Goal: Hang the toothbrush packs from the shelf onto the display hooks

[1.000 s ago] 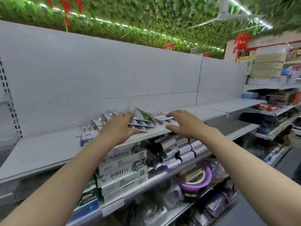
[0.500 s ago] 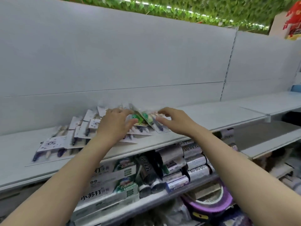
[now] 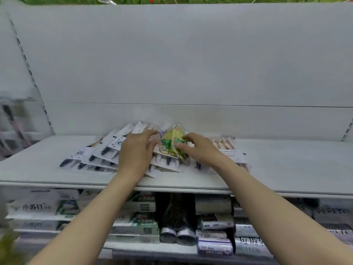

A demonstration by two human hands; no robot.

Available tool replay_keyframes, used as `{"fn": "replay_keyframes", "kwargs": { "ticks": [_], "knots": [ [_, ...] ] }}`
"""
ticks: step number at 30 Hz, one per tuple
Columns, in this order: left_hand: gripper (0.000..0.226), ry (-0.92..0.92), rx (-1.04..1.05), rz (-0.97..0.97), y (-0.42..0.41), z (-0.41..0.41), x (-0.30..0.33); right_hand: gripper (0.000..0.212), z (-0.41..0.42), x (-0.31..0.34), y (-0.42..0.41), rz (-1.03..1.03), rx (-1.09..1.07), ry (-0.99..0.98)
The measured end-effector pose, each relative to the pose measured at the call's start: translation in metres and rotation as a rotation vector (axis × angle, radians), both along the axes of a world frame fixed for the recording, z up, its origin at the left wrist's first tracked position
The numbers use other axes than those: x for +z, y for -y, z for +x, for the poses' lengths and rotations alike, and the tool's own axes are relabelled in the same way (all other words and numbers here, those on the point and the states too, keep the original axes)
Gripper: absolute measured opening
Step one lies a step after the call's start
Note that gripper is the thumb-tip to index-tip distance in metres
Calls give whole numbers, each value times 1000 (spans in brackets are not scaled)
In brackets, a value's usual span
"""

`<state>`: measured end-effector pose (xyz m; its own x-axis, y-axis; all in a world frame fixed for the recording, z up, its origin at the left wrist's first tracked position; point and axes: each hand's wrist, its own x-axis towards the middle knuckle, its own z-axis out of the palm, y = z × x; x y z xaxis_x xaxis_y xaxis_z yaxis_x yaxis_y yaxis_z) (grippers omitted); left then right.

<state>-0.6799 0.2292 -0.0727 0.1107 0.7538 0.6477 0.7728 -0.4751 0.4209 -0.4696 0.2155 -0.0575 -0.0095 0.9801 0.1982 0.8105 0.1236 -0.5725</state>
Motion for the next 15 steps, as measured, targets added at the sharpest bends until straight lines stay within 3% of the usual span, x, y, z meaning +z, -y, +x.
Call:
{"fn": "replay_keyframes", "kwargs": {
  "ticks": [6,9,15],
  "knots": [
    [32,356,128,88,2,3,2,94,1,-2,-9,-63,-74,-59],
    [36,418,107,85,0,9,-4,105,0,-7,-13,-92,-106,-14],
    [39,431,67,145,1,12,-21,88,0,-11,-13,-7,-24,-250]
  ]
}}
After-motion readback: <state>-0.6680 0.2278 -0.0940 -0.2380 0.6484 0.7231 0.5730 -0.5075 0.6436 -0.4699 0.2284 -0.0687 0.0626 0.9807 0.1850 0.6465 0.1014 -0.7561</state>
